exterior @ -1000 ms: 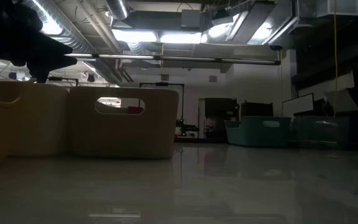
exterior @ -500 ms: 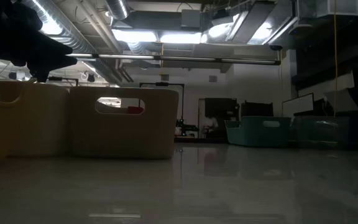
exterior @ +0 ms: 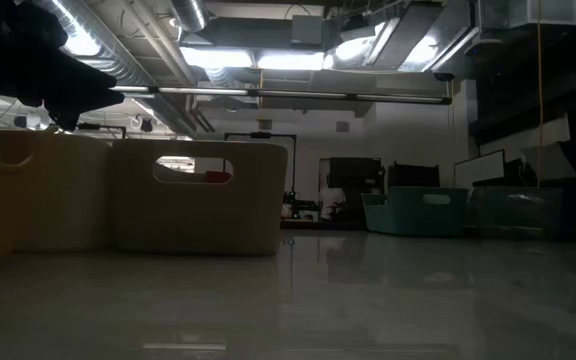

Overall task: Sort blocks
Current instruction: Put the yellow block into the dark blue bin, then adjust the bottom green bin and the dark blue bin on the table

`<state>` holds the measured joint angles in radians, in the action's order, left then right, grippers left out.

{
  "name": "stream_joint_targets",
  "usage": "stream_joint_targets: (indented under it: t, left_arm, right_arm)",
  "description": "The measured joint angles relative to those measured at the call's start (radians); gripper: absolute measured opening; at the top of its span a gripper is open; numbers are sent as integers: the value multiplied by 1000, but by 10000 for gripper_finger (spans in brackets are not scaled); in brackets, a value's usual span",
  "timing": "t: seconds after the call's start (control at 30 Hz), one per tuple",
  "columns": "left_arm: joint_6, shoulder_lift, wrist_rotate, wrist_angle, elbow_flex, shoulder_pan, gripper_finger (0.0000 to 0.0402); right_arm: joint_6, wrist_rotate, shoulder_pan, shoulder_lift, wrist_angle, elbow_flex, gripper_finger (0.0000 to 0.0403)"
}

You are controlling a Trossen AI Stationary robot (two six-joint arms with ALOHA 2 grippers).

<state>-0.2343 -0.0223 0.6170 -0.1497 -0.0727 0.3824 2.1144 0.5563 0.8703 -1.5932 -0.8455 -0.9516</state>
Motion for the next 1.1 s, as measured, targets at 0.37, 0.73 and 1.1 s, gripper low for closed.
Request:
stream_joint_targets:
  t: [0.37, 0.73, 1.1]
  left_arm:
    - [1, 0, 0, 0, 0, 0, 148]
    - [-1, 0, 0, 0, 0, 0, 148]
    - [-1, 0, 0, 0, 0, 0, 148]
  right_arm:
    - [77, 80, 0, 0, 14, 0, 273]
    - [59, -41, 0, 0, 302, 0, 273]
    - [88, -138, 0, 37, 224, -24, 273]
